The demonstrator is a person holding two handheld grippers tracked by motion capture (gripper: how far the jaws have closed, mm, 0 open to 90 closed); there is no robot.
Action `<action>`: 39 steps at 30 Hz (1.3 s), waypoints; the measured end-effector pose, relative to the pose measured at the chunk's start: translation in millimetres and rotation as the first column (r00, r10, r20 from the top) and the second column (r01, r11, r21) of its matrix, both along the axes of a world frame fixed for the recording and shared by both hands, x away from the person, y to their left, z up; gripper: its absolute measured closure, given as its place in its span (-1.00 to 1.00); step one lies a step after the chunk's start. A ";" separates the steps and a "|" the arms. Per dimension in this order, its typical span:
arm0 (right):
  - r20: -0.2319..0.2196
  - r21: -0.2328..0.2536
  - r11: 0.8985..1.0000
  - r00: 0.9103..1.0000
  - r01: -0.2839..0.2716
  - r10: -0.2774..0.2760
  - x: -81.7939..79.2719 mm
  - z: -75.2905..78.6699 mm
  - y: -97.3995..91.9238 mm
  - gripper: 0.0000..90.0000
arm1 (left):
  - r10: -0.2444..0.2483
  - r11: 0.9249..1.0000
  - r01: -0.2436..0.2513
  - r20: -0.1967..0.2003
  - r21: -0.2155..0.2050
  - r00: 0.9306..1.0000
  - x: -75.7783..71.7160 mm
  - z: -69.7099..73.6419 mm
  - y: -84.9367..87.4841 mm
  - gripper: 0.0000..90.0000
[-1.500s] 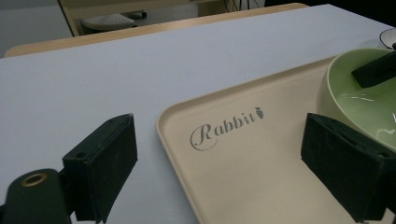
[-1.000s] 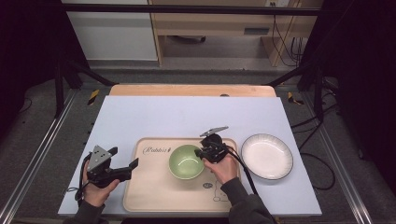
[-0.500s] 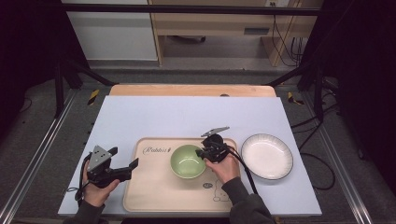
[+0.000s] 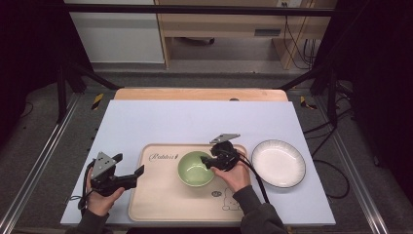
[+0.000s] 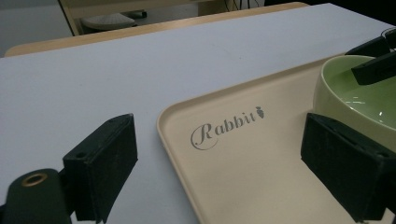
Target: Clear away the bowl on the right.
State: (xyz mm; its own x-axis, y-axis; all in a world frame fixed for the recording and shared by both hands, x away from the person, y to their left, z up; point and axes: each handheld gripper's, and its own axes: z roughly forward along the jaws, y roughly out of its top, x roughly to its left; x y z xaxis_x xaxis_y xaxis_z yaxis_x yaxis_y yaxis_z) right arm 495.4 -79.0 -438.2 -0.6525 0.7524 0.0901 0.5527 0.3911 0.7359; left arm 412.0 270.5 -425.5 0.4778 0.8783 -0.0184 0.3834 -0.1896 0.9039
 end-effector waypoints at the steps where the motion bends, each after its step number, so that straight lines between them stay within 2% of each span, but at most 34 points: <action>1: 0.000 0.000 1.000 1.000 0.000 0.000 0.0 0.0 0.0 -0.07 | 0.000 1.000 0.000 0.000 0.000 1.000 0.0 0.0 0.0 -0.77; 2: 0.038 -0.002 1.000 0.999 -0.006 0.006 -2.4 2.1 0.2 -0.21 | 0.001 1.000 -0.001 0.000 0.000 1.000 0.1 -0.1 0.3 -0.77; 4: 0.043 0.027 1.000 0.999 -0.009 0.008 -4.8 4.5 0.5 -0.34 | 0.002 1.000 -0.002 0.001 -0.001 1.000 0.1 0.0 0.3 -0.77; 9: 0.059 0.059 0.998 0.998 -0.016 0.013 -10.6 11.5 -1.3 -0.47 | 0.001 1.000 -0.001 0.001 0.000 1.000 0.0 0.1 0.2 -0.77; 13: 0.098 0.071 0.997 0.995 -0.019 0.012 -14.3 17.5 -5.5 -0.56 | 0.002 1.000 -0.002 0.001 -0.002 1.000 0.0 0.2 0.5 -0.77; 15: 0.110 0.077 0.997 0.994 -0.022 0.013 -15.2 19.2 -6.7 -0.58 | 0.002 1.000 -0.002 0.000 -0.002 1.000 0.1 0.2 0.6 -0.77; 17: 0.143 0.093 0.995 0.990 -0.021 0.007 -19.5 25.0 -10.8 -0.61 | 0.003 1.000 -0.003 0.000 -0.003 1.000 0.0 0.1 0.7 -0.77; 23: 0.182 0.109 0.994 0.983 -0.012 -0.008 -27.1 34.0 -19.4 -0.64 | 0.005 1.000 -0.005 -0.002 -0.003 1.000 0.5 -0.6 0.9 -0.77; 24: 0.204 0.121 0.993 0.979 -0.016 -0.009 -30.2 36.0 -23.9 -0.64 | 0.005 1.000 -0.005 -0.002 -0.002 1.000 0.6 -0.7 1.0 -0.77; 31: 0.236 0.139 0.990 0.971 0.015 -0.048 -36.1 38.4 -38.5 -0.66 | 0.009 1.000 -0.009 -0.005 -0.004 1.000 1.0 -1.2 2.3 -0.77; 34: 0.259 0.150 0.988 0.963 0.030 -0.069 -40.9 38.9 -49.9 -0.66 | 0.014 1.000 -0.014 -0.007 -0.005 1.000 1.7 -1.8 4.3 -0.77; 39: 0.269 0.133 0.990 0.959 0.054 -0.088 -46.2 34.3 -65.4 -0.66 | 0.022 1.000 -0.022 -0.011 -0.008 1.000 2.4 -2.7 6.3 -0.77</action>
State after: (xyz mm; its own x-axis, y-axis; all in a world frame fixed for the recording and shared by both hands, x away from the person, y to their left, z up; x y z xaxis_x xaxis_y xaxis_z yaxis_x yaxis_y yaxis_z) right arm 449.2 -144.4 -403.9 -0.6104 0.7921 0.0106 0.3470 0.2553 0.9025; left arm 414.4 276.8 -428.3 0.4582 0.8883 -0.0304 0.3970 -0.1739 0.9012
